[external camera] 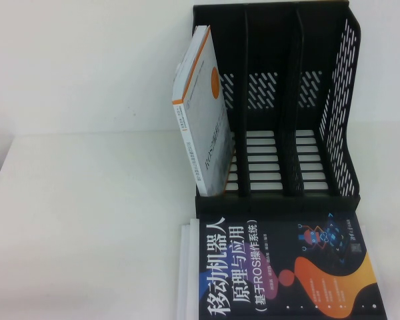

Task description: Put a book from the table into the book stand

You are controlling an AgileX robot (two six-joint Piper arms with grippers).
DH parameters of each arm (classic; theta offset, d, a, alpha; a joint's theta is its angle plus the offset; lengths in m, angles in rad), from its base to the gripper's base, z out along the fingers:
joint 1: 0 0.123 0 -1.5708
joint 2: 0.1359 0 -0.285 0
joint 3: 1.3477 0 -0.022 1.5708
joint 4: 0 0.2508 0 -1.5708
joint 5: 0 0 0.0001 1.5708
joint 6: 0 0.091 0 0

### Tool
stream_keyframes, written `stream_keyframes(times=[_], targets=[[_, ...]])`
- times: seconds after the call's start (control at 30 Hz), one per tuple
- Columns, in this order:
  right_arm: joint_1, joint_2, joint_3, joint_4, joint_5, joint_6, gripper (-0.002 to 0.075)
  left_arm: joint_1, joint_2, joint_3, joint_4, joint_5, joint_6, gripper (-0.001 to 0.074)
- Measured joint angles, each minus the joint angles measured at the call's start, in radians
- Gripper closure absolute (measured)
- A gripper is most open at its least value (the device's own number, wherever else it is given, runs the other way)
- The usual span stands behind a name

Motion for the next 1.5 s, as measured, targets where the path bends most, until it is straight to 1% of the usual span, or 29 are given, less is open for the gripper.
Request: stream_keyframes(times=[0.17, 0.43, 0.9, 1.5], targets=[[0.000, 0.000, 0.000, 0.000, 0.000, 0.000, 0.0727, 0.039, -0.103, 0.123, -0.017, 0.010, 0.016, 0.0737], [0.000, 0.000, 0.000, 0.000, 0.000, 0.000, 0.0727, 0.049, -0.116, 0.123, -0.025, 0.088, 0.013, 0.0737], [0.000, 0.000, 0.000, 0.000, 0.000, 0.000, 0.0727, 0.049, -0.116, 0.122, 0.028, 0.100, -0.025, 0.0737], [0.000, 0.000, 0.001, 0.000, -0.004, 0.000, 0.0727, 0.049, -0.116, 0.119, 0.032, 0.107, -0.025, 0.0737]])
